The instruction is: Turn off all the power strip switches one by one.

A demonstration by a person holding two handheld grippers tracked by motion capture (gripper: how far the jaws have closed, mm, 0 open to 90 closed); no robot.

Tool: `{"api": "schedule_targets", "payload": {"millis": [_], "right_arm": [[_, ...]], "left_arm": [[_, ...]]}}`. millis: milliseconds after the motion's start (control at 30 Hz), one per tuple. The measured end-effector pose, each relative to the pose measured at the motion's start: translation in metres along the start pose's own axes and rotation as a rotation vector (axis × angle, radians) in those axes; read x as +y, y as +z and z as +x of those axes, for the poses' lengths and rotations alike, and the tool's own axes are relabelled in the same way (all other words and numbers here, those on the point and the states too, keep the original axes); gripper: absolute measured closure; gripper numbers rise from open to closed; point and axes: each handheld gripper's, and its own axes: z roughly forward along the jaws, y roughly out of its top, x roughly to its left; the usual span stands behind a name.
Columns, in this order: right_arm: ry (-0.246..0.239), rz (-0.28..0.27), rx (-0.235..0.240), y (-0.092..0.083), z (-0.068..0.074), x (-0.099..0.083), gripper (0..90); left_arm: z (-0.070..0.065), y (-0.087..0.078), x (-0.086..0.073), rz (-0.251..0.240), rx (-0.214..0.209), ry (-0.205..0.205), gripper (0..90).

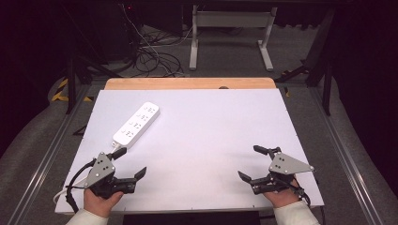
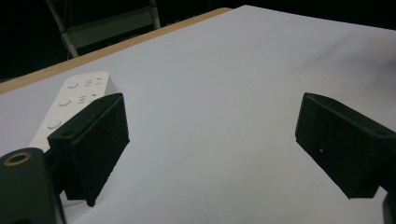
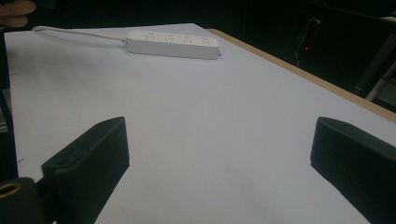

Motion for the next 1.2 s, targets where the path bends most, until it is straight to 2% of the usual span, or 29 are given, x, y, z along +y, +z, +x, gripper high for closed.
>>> {"api": "schedule_targets", "payload": {"millis": [67, 100, 167, 200, 367, 433, 500, 567, 667, 767, 900, 1067, 1200], "right_arm": [[0.0, 0.007, 0.009, 0.0, 0.0, 0.0, 5.9], [0.0, 0.007, 0.015, 0.001, 0.001, 0.0, 5.9], [-0.003, 0.009, 0.015, 0.001, 0.001, 0.0, 5.9], [-0.004, 0.007, 0.02, 0.001, 0.002, 0.001, 5.9], [-0.005, 0.005, 0.024, 0.001, 0.002, 0.001, 6.0], [-0.007, 0.004, 0.024, 0.001, 0.002, 0.001, 6.0], [-0.006, 0.002, 0.023, 0.001, 0.003, 0.001, 5.9], [-0.007, 0.003, 0.024, 0.001, 0.003, 0.001, 5.9], [-0.01, 0.002, 0.025, 0.001, 0.002, 0.001, 6.0], [-0.008, 0.002, 0.027, 0.002, 0.002, 0.001, 6.0], [-0.006, 0.003, 0.031, 0.002, 0.002, 0.0, 5.9], [-0.002, 0.01, 0.043, 0.004, 0.003, 0.0, 5.8], [-0.002, 0.01, 0.043, 0.004, 0.003, 0.0, 5.5]], "left_arm": [[0.0, 0.0, 0.0, 0.012, -0.017, -0.001, 15.6], [0.0, 0.0, 0.001, 0.026, -0.017, 0.007, 30.0], [0.001, -0.001, 0.002, 0.029, -0.024, 0.012, 33.1], [0.001, -0.002, 0.003, 0.033, -0.018, 0.001, 38.8], [0.006, -0.007, 0.009, 0.021, 0.019, -0.024, 37.3], [0.008, -0.008, 0.011, 0.03, 0.022, -0.019, 38.2], [0.008, -0.008, 0.013, 0.044, 0.037, -0.03, 38.5], [0.01, -0.006, 0.016, 0.077, 0.025, -0.024, 37.1], [0.012, -0.006, 0.019, 0.086, 0.029, -0.02, 35.6], [0.014, -0.005, 0.024, 0.098, 0.046, 0.004, 35.6], [0.018, -0.004, 0.032, 0.089, 0.05, -0.003, 35.6], [0.027, 0.002, 0.041, 0.118, 0.006, -0.018, 33.5], [0.03, 0.006, 0.047, 0.129, 0.026, 0.005, 34.4]]}}
